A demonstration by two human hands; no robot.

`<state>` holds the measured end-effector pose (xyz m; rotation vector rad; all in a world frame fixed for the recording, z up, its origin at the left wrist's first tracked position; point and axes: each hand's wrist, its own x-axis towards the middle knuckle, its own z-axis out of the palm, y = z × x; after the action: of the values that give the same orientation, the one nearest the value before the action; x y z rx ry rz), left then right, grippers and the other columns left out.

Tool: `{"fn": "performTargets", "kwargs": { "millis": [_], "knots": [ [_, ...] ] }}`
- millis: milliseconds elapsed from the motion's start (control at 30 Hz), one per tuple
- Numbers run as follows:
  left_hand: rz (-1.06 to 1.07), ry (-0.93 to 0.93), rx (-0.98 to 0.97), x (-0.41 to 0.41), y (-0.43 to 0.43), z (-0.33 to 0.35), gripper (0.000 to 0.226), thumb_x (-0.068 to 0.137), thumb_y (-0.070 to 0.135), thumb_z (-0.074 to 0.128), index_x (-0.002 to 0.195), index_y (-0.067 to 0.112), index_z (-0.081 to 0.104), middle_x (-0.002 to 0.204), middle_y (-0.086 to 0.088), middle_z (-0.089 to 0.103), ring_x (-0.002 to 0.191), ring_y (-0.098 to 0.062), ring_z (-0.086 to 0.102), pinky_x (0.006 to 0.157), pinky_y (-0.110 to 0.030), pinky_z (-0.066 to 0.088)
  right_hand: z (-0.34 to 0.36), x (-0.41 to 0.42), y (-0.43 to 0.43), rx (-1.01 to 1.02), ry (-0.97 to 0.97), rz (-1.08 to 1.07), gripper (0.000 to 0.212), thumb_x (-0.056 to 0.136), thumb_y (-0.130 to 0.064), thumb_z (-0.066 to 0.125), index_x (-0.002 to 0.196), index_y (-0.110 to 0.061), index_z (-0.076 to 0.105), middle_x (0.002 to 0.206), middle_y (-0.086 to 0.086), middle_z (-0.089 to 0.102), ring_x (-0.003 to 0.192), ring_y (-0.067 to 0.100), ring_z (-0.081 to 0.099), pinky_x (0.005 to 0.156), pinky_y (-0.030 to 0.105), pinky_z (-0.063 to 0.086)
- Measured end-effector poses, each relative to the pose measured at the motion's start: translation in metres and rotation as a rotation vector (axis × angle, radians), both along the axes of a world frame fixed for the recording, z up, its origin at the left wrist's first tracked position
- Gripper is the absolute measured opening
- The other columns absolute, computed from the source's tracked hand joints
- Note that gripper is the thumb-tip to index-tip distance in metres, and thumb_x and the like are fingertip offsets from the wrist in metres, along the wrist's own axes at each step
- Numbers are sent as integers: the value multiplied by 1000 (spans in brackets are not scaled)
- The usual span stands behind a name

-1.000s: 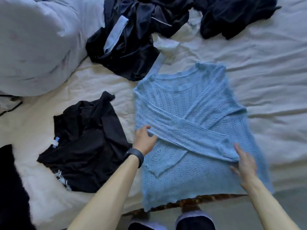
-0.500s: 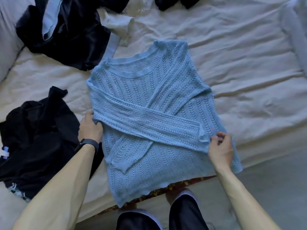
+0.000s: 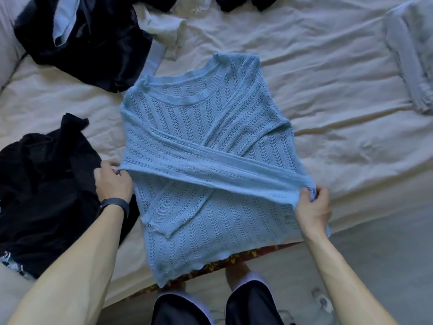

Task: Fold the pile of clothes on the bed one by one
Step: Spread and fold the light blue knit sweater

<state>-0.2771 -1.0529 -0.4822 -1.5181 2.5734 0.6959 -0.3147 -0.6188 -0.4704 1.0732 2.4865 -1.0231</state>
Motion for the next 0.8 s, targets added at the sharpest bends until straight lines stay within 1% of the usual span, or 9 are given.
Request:
{"fn": "performTargets", "kwargs": {
  "millis": [67,133,200,267,333,433,533,700,800],
  "knots": [
    [-31,-3,50,6,-2,-5,22,89,10,54,111,10,57,115,-19,58,100,-38,59,89,-42,44,-4,4,9,0,-129,86,22,95,-21,62,113,-9,55,104,13,61,106,38,59,87,39,41],
    [-23,-6,119,9,-2,-10,23,88,10,58,111,10,56,108,-16,65,99,-36,62,88,-41,45,-2,6,9,116,-226,155,37,89,-26,62,118,-7,52,121,22,55,117,42,53,97,44,41],
    [16,13,173,9,0,-11,25,87,10,60,112,13,55,103,-12,66,96,-32,63,86,-38,46,6,4,-7,272,-143,195,48,81,-25,63,123,-5,50,129,29,47,123,45,43,102,49,36],
    [55,43,230,8,-1,-11,27,86,11,61,113,15,56,100,-9,66,94,-29,62,82,-34,45,18,-3,-38,336,-8,320,56,74,-26,59,125,-4,51,127,31,47,122,42,39,101,48,31],
    [84,56,283,6,-4,-11,26,86,13,61,112,17,57,98,-7,65,93,-28,62,78,-32,44,28,-16,-82,286,32,484,55,79,-29,59,129,-7,52,128,24,49,122,38,40,102,48,32],
    [97,65,353,4,-7,-15,25,86,15,60,111,16,60,97,-5,65,92,-25,59,74,-30,42,30,-43,-165,81,39,761,49,93,-31,64,135,-11,50,131,7,53,125,26,44,108,43,36],
    [104,101,434,4,-10,-14,18,88,15,58,105,18,63,94,-2,65,88,-22,59,69,-27,38,23,-75,-253,-113,-1,963,46,97,-37,61,135,-14,49,130,2,58,123,20,51,107,38,42],
    [176,192,615,13,-22,-12,18,88,21,57,103,25,66,95,8,68,91,-17,60,76,-27,40,2,-123,-365,-166,-73,1111,52,96,-40,63,139,-15,50,133,4,61,116,22,61,103,43,49],
    [262,230,772,10,-34,-17,27,96,38,48,95,19,66,90,4,65,90,-19,57,75,-32,39,-11,-143,-405,-153,-146,1146,41,95,-44,62,125,-17,58,111,-2,65,97,18,64,90,38,53]
  ]
}}
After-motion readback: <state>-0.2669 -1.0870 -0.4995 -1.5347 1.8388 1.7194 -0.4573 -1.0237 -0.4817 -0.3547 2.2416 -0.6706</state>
